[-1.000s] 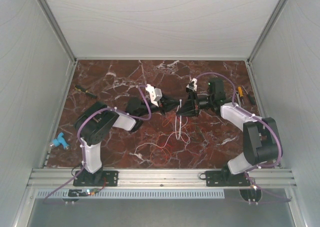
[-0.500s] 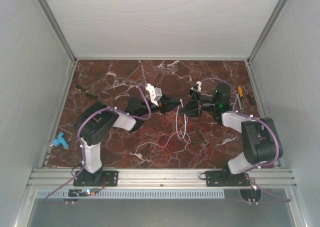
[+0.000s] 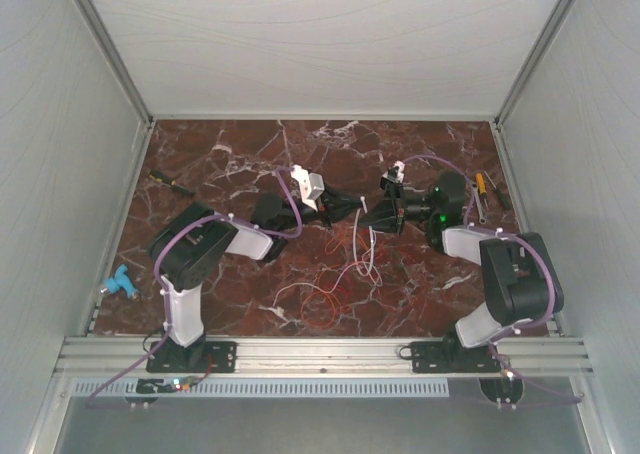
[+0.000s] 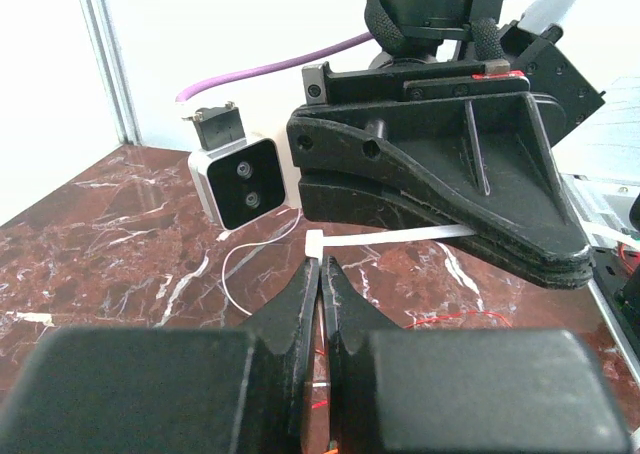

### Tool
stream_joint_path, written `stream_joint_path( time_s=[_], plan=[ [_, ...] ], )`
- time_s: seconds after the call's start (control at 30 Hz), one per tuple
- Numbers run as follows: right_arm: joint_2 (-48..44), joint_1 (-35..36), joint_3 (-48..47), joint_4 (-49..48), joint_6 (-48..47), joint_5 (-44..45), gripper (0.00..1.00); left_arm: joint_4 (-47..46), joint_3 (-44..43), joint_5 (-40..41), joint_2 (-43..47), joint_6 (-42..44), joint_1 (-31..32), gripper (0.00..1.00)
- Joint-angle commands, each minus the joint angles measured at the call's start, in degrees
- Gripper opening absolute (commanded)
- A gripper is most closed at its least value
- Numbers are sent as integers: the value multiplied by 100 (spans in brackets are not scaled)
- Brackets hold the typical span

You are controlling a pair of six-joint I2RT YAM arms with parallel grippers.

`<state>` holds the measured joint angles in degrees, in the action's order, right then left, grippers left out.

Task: Zip-tie the wires
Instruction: Tie the cable at the center of the board.

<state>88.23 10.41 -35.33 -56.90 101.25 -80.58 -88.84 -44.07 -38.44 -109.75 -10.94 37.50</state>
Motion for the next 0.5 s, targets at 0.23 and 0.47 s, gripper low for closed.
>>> stream_joint_path(
  time_s=[0.23, 0.47],
  plan=[
    [452, -29, -208, -999, 445, 213, 0, -1610, -118, -125, 77, 113, 19, 0],
    [861, -31, -236, -2303, 1405, 366, 0, -1610, -114, -187, 84, 190, 73, 0]
  ],
)
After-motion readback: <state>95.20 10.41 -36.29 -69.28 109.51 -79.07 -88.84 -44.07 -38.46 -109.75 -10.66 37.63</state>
